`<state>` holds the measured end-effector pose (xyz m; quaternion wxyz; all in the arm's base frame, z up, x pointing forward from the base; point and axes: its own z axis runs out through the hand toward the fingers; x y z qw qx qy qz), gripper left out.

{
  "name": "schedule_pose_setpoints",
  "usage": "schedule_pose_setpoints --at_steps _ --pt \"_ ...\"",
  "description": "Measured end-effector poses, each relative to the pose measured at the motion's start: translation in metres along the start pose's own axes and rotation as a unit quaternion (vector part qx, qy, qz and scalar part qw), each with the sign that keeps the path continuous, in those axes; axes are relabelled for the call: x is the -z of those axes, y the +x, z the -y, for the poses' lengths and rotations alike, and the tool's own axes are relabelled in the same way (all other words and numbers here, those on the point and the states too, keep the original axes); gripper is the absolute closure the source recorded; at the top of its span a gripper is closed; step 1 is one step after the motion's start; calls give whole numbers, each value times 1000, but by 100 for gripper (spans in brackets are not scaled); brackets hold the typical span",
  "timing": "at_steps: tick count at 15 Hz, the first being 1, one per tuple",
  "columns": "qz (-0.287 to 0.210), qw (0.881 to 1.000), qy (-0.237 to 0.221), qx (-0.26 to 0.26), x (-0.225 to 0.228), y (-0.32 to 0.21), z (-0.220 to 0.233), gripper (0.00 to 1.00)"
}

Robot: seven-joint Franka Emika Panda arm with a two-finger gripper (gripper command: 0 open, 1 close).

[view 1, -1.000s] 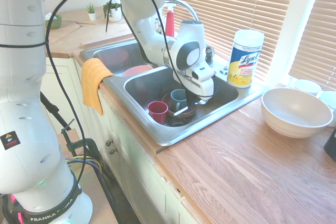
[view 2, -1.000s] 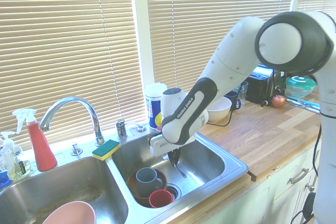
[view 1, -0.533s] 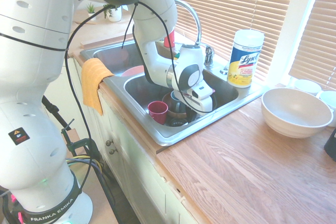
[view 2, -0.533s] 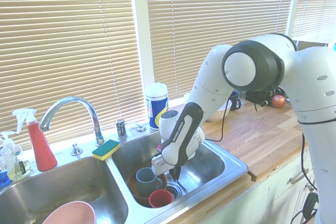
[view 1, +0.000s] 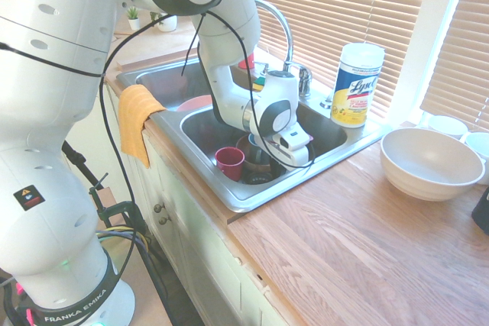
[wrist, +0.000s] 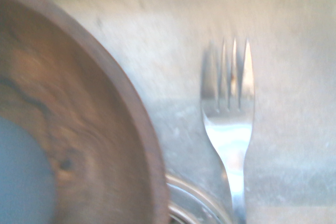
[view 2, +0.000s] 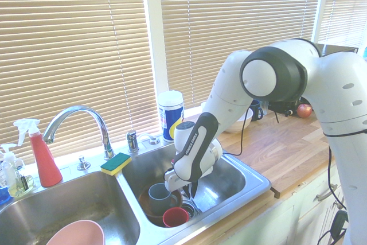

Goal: Put the fork into the sink

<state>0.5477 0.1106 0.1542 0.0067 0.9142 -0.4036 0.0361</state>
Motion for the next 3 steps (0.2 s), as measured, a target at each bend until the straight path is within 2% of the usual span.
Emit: schedule_pose_setpoints --at_steps 3 --pt "-10 1000 14 7 55 2 12 0"
